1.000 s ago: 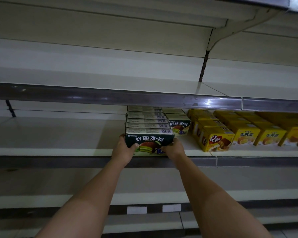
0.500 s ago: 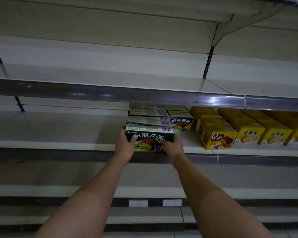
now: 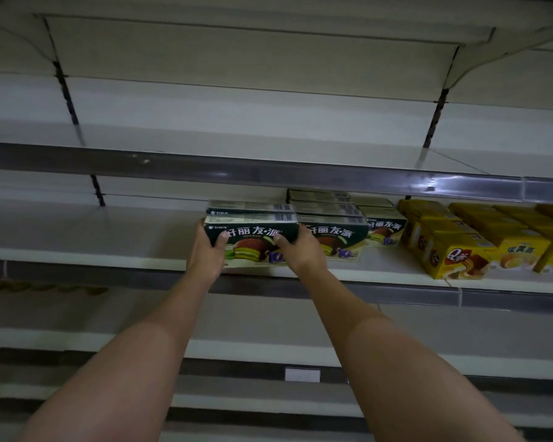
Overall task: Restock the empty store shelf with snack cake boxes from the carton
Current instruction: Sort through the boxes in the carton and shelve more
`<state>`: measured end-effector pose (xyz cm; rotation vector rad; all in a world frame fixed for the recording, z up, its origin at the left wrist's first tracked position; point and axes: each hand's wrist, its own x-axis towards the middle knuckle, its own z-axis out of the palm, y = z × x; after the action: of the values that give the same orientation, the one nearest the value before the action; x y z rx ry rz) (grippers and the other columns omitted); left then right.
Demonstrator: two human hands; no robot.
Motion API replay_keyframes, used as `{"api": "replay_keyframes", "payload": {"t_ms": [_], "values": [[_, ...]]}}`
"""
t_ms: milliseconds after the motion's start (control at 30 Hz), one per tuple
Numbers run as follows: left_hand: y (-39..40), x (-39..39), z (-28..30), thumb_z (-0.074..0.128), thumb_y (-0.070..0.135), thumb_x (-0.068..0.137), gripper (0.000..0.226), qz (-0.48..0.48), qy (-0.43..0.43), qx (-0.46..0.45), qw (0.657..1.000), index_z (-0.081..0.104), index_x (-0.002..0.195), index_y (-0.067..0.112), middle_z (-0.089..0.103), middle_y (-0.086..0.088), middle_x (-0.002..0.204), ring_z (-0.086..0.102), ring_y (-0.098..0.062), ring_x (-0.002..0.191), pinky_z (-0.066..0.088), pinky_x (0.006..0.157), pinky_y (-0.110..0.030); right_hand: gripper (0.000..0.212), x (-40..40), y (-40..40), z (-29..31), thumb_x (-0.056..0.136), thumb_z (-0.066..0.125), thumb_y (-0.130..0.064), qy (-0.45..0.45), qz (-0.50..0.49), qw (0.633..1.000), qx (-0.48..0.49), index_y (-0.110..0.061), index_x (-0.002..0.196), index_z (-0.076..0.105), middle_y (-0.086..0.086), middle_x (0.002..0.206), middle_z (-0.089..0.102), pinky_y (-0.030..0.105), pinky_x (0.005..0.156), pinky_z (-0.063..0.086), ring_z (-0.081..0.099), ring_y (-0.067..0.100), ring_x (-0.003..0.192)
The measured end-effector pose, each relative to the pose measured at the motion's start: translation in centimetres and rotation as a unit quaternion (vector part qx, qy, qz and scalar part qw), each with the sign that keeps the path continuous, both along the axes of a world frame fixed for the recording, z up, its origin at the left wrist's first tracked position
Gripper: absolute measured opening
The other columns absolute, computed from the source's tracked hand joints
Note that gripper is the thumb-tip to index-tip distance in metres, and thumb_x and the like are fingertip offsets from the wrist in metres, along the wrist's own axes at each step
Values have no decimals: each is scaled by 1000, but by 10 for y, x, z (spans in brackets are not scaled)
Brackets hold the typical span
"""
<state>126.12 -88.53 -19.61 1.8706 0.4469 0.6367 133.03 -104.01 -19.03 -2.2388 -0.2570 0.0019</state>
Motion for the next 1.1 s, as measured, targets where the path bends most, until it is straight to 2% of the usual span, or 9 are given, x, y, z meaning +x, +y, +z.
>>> {"api": "replay_keyframes", "payload": {"t_ms": [67, 167, 333, 533, 700, 767, 933, 1033, 1100], "values": [[23, 2, 2, 46, 18, 100, 43, -12, 6, -12, 1000, 32, 139, 10, 52, -15, 128, 50, -27, 111, 41, 83, -28, 52, 1, 24, 1, 94, 54, -46, 25, -4, 1000, 15, -12, 133, 47, 9, 118, 64, 38, 88, 50, 60, 29, 107], [51, 18, 8, 47, 13, 99, 48, -42, 20, -38, 998, 26, 142, 11, 52, -18, 129, 51, -31, 118, 42, 92, -36, 50, 7, 52, 2, 94, 57, -37, 72, -34, 993, 87, -7, 132, 46, 15, 113, 65, 47, 87, 53, 63, 32, 100], [70, 40, -3, 58, -11, 85, 77, -80, 63, -17, 995, 19, 147, 15, 52, -14, 130, 48, -27, 123, 39, 97, -30, 44, 30, 76, -10, 93, 61, -19, 122, -76, 965, 220, -11, 133, 44, 14, 124, 57, 50, 96, 49, 55, 34, 115], [81, 76, -15, 58, -3, 87, 71, -14, 61, 34, 997, 27, 146, 21, 57, -14, 129, 54, -33, 118, 45, 99, -38, 38, 64, 95, -22, 91, 65, -21, 124, -87, 960, 237, -13, 125, 50, 7, 112, 60, 50, 96, 49, 58, 33, 112], [79, 105, -20, 57, -1, 88, 67, -17, 26, 78, 996, 27, 146, 18, 58, -17, 129, 54, -37, 118, 45, 97, -44, 67, 92, 102, -20, 86, 70, -20, 78, -88, 962, 247, -6, 141, 37, 12, 134, 55, 41, 106, 40, 51, 30, 123], [80, 114, -31, 57, 0, 89, 67, -32, 41, 79, 996, 27, 146, 18, 57, -17, 130, 53, -37, 119, 44, 96, -42, 71, 97, 101, -27, 86, 70, -17, 101, -88, 956, 259, -3, 145, 33, 14, 140, 51, 40, 109, 38, 48, 30, 127], [89, 122, -52, 59, 2, 87, 66, -51, 68, 129, 988, 29, 145, 17, 59, -20, 126, 57, -38, 113, 42, 82, -32, 40, 91, 108, -48, 93, 56, -10, 113, -170, 940, 272, -2, 132, 50, 13, 131, 57, 32, 99, 40, 52, 29, 122], [96, 127, -50, 65, 6, 85, 68, -59, 80, 149, 984, 33, 144, 16, 58, -17, 129, 55, -35, 116, 44, 90, -37, 41, 80, 119, -57, 94, 52, -15, 144, -247, 901, 325, -1, 133, 48, 14, 132, 54, 31, 96, 42, 53, 30, 122], [100, 130, -49, 67, 11, 85, 68, -61, 91, 172, 979, 34, 144, 19, 58, -14, 130, 55, -34, 117, 46, 93, -39, 37, 81, 122, -57, 96, 49, -15, 171, -234, 895, 340, -1, 130, 50, 14, 129, 57, 30, 90, 43, 55, 30, 120]]}}
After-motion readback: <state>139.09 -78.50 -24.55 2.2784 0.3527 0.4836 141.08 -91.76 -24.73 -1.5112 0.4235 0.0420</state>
